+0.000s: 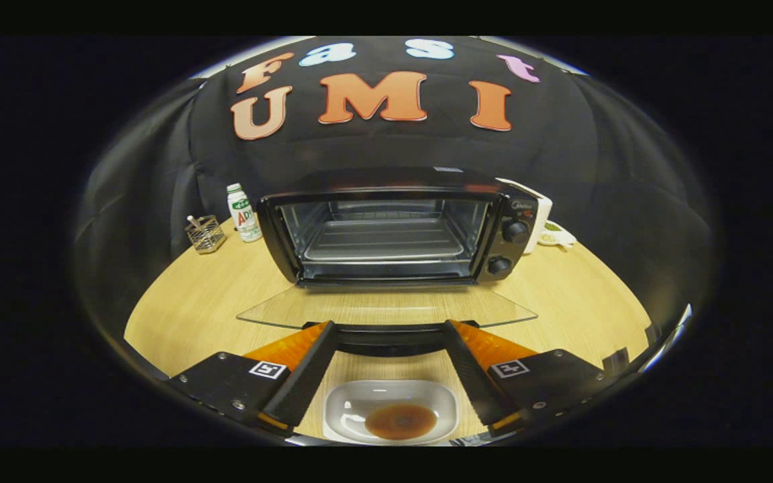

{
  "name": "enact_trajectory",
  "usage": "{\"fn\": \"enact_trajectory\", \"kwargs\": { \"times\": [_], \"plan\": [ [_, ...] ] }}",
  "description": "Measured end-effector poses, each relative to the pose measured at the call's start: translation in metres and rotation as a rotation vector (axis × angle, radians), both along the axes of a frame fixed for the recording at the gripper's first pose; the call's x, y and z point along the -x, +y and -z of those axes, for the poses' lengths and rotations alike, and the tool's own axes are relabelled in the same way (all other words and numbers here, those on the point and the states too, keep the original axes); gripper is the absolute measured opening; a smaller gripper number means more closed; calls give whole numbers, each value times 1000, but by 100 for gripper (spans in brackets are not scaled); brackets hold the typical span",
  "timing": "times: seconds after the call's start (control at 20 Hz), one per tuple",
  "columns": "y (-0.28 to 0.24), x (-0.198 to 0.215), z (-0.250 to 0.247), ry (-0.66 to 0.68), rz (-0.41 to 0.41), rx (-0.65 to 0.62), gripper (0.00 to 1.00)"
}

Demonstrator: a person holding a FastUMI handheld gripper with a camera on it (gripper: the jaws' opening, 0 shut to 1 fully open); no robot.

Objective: Open the toaster oven, put the food inside, and close the toaster oven door.

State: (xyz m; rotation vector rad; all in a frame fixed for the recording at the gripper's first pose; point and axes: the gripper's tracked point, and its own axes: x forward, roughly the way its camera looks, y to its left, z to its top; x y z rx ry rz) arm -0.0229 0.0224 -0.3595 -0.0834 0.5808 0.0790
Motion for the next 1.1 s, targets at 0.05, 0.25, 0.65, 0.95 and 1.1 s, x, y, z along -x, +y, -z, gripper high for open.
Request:
{"fn": "enact_trajectory", "kwargs": {
  "times": [0.05,0.25,0.65,0.95,1.1],
  "plan": [
    [-1,3,5,8,2,-1,94],
    [-5,18,36,80,18,-9,94],
    [-7,26,65,161,24,1,95],
    [-18,47,44,148,47,-6,97],
    [-25,63,33,133,56,-9,98]
  ]
}}
